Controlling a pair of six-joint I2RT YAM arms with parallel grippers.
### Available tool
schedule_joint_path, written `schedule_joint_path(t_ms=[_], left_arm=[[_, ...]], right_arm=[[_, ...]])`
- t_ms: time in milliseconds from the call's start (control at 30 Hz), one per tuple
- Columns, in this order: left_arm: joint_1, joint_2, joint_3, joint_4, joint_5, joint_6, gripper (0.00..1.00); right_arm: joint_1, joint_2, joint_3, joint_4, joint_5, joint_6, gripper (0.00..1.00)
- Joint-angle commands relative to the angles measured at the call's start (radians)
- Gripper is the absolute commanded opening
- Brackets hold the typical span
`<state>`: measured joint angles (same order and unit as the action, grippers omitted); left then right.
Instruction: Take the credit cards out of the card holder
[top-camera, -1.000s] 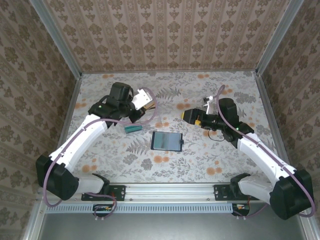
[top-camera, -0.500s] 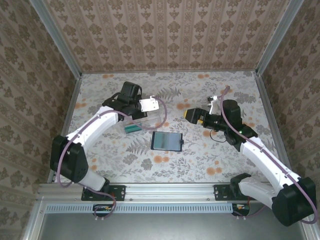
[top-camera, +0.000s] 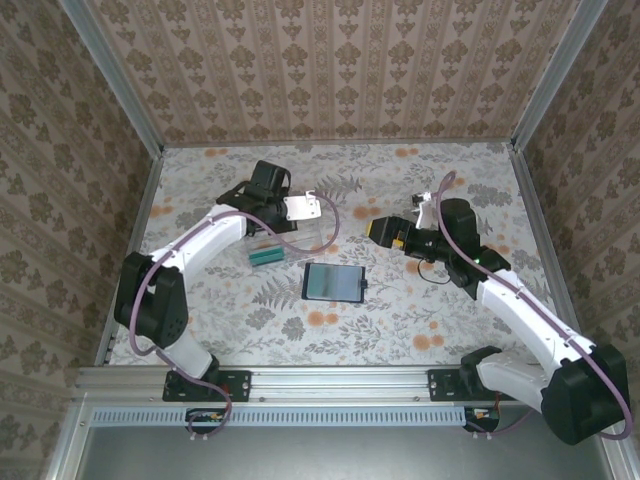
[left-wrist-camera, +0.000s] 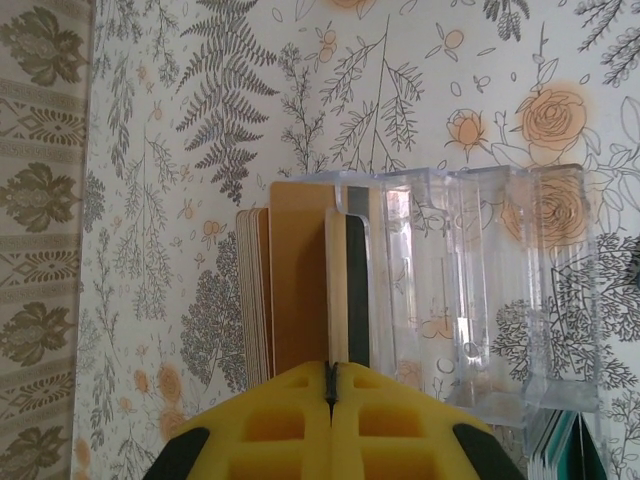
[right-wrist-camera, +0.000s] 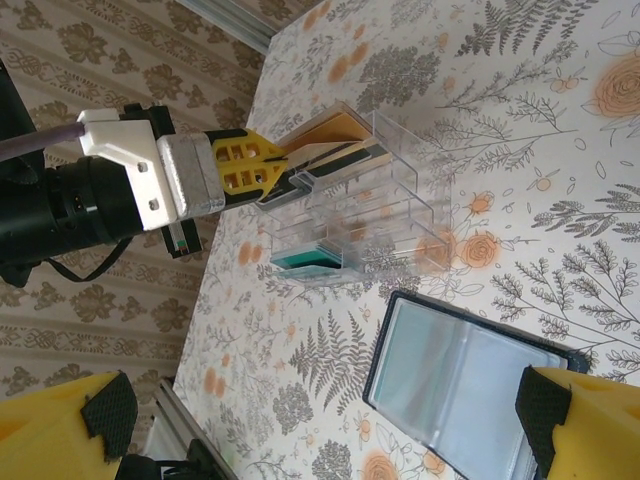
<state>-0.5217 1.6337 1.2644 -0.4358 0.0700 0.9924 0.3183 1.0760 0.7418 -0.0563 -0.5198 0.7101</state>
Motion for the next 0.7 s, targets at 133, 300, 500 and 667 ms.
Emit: schedule_joint_path(t_ms=[133, 300, 500, 667], left_arm=[[0.005, 0.034, 0.046, -0.001, -0.014, 0.012, 0.0], [0.004, 0.046, 0.048, -0.002, -0.011, 0.005, 0.0], [0.002, 0.049, 0.059, -0.007, -0.003, 0.01, 0.0], [-0.003, 0.057, 0.066, -0.016, -0.012, 0.018, 0.19]], right_arm=[[-0.007, 0.01, -0.022, 0.024, -0.007, 0.011, 1.0], [-0.006, 0.02, -0.021, 0.024, -0.011, 0.014, 1.0], [-0.006, 0.035, -0.022, 0.033, -0.02, 0.028, 1.0], [-0.006, 0.048, -0.022, 0.046, -0.025, 0.035, 1.0]])
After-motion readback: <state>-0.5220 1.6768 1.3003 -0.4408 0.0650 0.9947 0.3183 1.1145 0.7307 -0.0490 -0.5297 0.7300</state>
